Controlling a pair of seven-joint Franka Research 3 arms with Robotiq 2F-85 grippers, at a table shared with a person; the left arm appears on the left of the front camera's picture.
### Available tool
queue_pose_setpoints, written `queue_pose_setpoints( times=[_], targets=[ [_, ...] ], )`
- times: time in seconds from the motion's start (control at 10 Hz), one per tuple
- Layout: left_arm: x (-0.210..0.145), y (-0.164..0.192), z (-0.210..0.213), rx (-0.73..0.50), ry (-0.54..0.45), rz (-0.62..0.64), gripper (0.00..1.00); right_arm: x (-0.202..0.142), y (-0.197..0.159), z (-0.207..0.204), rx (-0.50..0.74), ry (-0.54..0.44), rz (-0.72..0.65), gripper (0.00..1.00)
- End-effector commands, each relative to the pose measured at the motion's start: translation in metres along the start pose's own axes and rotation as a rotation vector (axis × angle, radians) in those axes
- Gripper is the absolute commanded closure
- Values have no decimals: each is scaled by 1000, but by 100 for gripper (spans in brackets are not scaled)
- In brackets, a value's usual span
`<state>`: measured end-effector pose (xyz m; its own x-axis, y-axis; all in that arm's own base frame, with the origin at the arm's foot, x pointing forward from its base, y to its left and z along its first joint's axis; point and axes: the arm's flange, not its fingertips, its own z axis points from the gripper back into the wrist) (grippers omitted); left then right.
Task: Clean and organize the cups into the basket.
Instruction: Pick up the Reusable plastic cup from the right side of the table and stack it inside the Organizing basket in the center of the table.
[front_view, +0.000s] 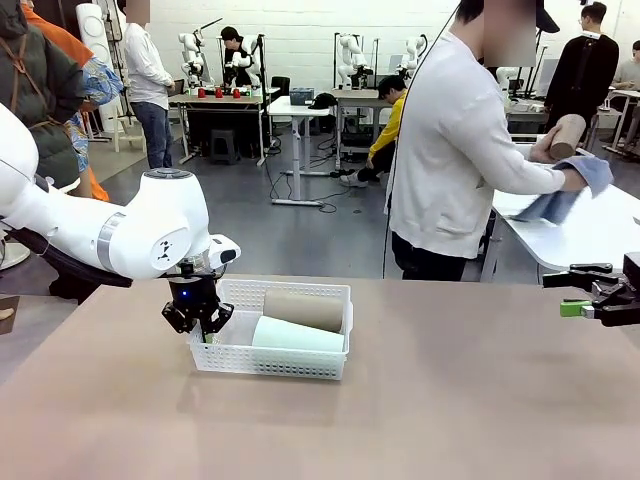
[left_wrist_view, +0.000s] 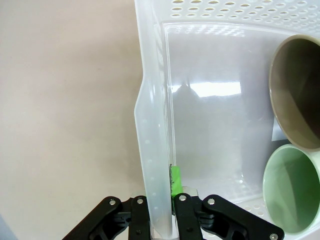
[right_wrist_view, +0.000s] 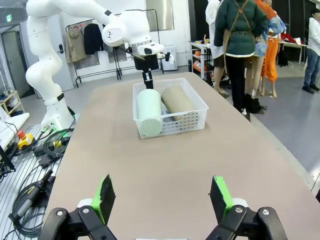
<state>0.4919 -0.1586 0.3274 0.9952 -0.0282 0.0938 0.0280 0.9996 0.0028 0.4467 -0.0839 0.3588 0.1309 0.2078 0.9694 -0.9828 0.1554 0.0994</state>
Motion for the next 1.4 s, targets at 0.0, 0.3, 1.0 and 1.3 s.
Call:
queue_pose_setpoints(
  times=[0.0, 0.3, 1.0, 1.3],
  targets=[
    [-1, 0, -2, 2, 3, -2, 100, 1, 0, -2, 8, 6, 2, 0],
    [-1, 0, -2, 2, 3, -2, 100, 1, 0, -2, 8, 6, 2, 0],
    [-1, 0, -2, 2, 3, -2, 100, 1, 0, -2, 8, 6, 2, 0],
    [-1, 0, -2, 2, 3, -2, 100, 1, 0, -2, 8, 6, 2, 0]
  ],
)
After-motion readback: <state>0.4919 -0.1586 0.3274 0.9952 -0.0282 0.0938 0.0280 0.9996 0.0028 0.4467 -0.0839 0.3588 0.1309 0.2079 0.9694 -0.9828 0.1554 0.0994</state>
